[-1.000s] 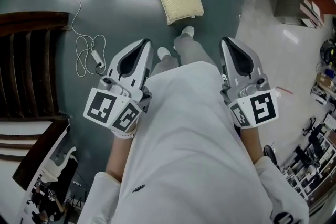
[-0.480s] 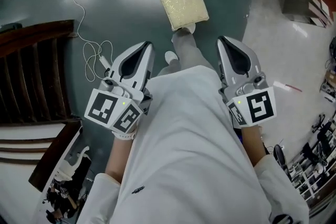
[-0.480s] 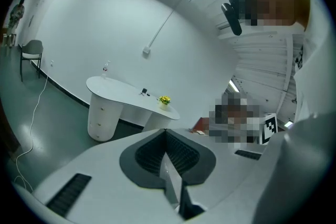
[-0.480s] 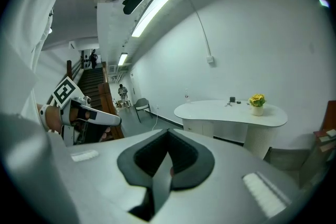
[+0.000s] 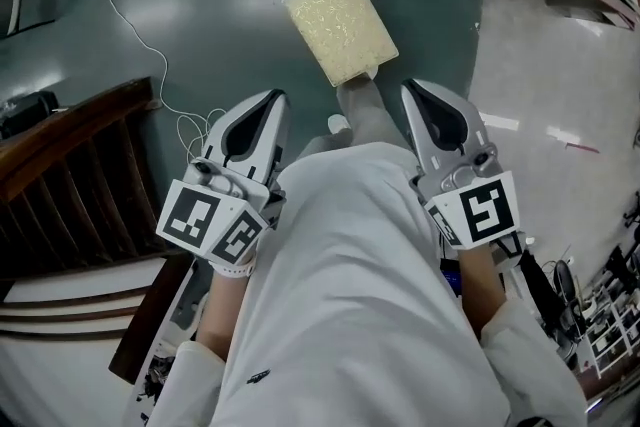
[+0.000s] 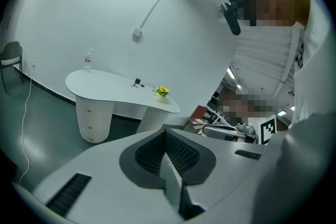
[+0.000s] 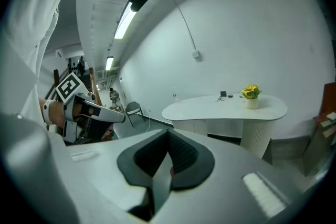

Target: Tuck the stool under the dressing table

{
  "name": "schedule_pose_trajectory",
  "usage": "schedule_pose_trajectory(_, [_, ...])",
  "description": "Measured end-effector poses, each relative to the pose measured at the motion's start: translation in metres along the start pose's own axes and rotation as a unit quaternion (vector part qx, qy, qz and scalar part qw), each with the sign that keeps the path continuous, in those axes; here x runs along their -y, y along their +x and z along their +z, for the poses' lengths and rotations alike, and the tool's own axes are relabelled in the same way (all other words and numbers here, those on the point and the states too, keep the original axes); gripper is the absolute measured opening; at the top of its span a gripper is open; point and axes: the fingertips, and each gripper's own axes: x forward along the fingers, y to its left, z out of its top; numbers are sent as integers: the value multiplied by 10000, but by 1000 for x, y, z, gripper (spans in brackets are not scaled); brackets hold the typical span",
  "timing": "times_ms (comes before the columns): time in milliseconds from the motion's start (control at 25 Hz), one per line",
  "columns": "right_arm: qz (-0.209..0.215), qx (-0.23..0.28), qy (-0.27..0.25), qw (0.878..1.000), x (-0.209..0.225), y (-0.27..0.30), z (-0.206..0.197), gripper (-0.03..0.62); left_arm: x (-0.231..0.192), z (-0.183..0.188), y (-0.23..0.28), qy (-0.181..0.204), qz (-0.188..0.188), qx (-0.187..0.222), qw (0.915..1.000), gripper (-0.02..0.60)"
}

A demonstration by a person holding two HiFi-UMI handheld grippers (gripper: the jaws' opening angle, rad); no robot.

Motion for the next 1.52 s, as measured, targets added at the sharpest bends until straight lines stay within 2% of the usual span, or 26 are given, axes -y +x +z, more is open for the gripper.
schedule_pose_trajectory(200, [-216, 172, 205, 9994, 22, 13, 8, 9, -7, 22, 25, 204, -92, -190, 9996, 9])
schedule_pose_trajectory(560, [-1215, 234, 587, 9906, 47, 8, -2, 9, -19, 36, 74, 546, -667, -839, 9927, 9])
schedule_pose_trajectory(800, [-2089, 384, 945, 9726, 47, 21, -16, 9, -39, 24, 107, 779, -1359, -1558, 9753, 9])
schedule_pose_trajectory(1040, [-2511, 435, 1229, 9592, 41, 33, -44, 9, -57, 3, 131, 990, -1663, -1984, 9608, 9])
schedule_pose_trajectory(1240, [-2625, 305, 1319, 9554, 42, 49, -81, 9, -74, -26, 155, 1030, -1854, -2257, 9508, 9])
schedule_pose_trajectory(1440, [-2643, 199, 1315, 9552, 49, 72, -116, 11, -88, -59, 172, 718, -2040, -2539, 9428, 9])
schedule_pose_trajectory(1520, [-2630, 88, 1392, 9547, 52, 79, -135, 12, -95, -74, 181, 766, -2045, -2640, 9395, 9])
